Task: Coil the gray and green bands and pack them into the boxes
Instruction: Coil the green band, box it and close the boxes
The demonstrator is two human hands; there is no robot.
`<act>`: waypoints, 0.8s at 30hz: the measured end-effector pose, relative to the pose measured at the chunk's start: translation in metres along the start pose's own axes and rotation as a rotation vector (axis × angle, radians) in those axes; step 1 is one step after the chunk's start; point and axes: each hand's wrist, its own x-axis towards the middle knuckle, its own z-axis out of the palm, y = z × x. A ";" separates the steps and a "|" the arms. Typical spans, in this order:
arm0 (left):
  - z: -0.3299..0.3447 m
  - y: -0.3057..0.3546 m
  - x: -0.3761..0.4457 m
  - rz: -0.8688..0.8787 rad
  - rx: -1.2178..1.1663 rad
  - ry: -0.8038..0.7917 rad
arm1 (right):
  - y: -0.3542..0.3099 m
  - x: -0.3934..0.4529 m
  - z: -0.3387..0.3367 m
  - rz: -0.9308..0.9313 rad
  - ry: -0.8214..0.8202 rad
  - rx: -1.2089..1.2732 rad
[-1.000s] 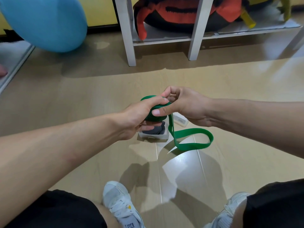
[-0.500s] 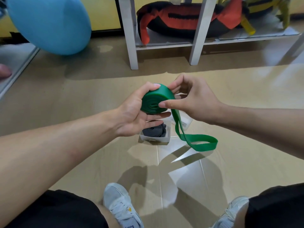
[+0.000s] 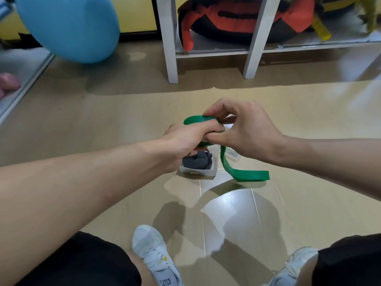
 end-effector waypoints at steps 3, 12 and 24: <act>-0.004 0.005 0.005 -0.026 -0.062 -0.035 | 0.004 0.004 -0.006 0.023 -0.030 0.101; -0.017 0.010 0.001 -0.102 -0.189 -0.253 | 0.012 0.004 -0.014 0.121 -0.033 0.088; 0.002 -0.003 -0.001 0.014 0.038 -0.004 | -0.002 0.001 0.002 0.002 -0.069 -0.177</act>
